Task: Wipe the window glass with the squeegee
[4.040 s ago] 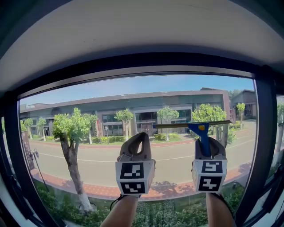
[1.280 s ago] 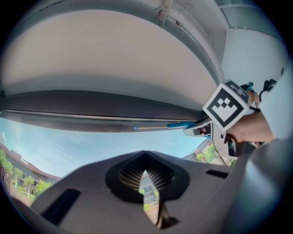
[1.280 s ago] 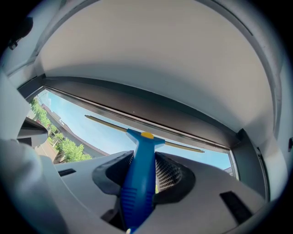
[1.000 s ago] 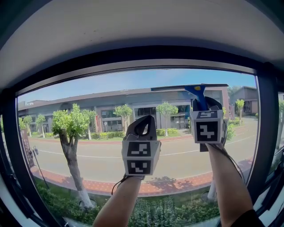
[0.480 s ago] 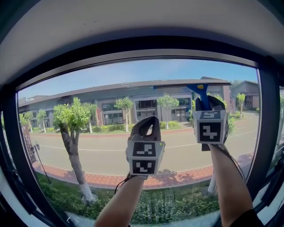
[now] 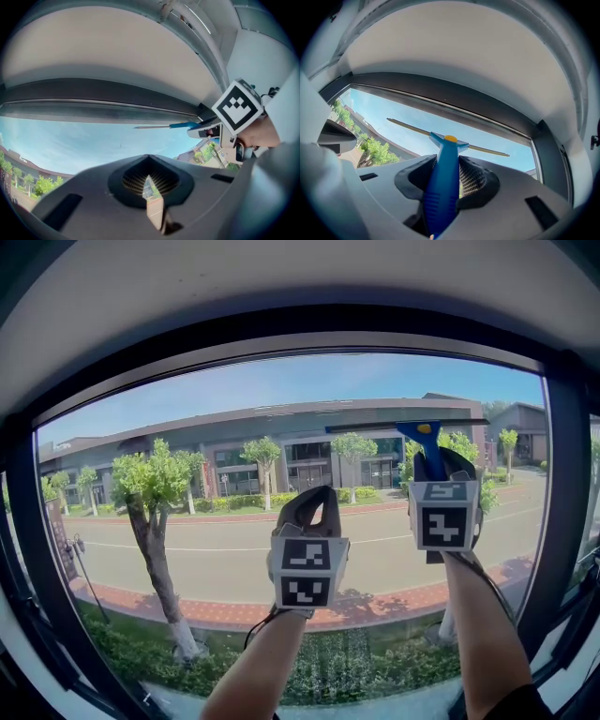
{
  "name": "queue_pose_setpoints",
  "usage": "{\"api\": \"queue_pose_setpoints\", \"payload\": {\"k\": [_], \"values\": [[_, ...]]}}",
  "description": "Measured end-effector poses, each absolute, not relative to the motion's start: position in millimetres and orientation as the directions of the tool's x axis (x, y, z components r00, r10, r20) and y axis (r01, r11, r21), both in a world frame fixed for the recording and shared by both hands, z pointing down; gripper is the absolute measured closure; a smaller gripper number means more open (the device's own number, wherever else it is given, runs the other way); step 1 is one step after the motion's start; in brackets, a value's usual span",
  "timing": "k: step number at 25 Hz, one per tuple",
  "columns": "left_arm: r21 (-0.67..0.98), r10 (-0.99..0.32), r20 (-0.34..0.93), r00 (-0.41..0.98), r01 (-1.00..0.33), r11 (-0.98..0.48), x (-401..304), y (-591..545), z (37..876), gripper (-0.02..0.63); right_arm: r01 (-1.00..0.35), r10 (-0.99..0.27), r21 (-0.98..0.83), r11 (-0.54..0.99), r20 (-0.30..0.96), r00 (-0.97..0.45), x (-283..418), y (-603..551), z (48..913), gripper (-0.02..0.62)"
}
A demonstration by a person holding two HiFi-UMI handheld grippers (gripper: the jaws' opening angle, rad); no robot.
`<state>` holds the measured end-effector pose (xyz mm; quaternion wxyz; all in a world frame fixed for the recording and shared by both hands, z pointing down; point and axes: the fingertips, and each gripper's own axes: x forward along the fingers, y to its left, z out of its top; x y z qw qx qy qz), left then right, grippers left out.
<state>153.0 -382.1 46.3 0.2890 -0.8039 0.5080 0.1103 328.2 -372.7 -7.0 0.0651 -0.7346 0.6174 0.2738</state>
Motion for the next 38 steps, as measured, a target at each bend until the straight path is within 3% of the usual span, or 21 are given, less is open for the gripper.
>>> {"api": "queue_pose_setpoints", "payload": {"k": [38], "values": [[-0.329,-0.781,-0.432,0.451,-0.885,-0.329,136,-379,92,0.604,-0.951,-0.903,0.226,-0.213,-0.416,0.103,326,-370,111,0.455]]}}
